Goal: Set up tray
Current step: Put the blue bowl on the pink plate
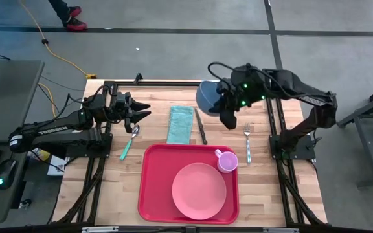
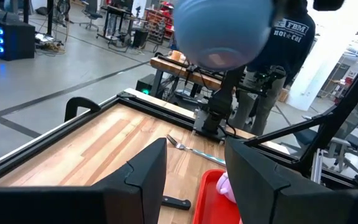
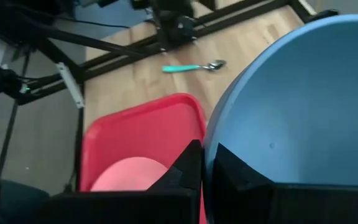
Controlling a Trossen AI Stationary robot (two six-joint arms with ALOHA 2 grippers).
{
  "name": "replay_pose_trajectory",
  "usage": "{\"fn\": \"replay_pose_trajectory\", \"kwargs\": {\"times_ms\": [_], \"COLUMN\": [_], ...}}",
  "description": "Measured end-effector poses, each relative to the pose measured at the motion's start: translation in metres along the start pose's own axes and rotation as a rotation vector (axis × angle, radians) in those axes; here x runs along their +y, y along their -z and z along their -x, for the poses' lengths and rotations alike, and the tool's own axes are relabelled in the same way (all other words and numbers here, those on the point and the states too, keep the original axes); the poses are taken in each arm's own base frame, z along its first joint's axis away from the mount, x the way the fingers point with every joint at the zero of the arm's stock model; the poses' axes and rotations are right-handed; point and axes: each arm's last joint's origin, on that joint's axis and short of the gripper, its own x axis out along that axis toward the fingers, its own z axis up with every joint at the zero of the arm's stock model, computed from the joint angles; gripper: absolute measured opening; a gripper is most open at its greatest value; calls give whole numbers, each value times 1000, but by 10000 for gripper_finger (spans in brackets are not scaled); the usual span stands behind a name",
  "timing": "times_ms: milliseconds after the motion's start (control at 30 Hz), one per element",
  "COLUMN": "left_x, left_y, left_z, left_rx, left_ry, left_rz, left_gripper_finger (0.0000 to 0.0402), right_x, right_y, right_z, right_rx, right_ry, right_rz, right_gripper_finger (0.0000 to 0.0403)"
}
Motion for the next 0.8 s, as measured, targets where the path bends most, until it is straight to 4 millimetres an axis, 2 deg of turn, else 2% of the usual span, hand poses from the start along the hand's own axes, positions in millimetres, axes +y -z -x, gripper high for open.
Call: {"fn": "replay_pose_trajectory", "kwargs": {"times_ms": [467,633,800], "left_x": [0,0,1], "left_y": [0,0,4], "left_z": [0,0,0], "left_rx": [0,1,38], "left_ry": [0,0,-10], "left_rz": [0,0,-7], "left_gripper_finger": [195,195,195], "right_x": [68,97,119], "right_y": [20,27,42], "right_z": [-6,-25,-53], "right_rx": [-21,-15,78], "right_ry": [-77,-152,-174], "right_rz": [-42,-38,-68], "right_gripper_finger": [0,0,0]}}
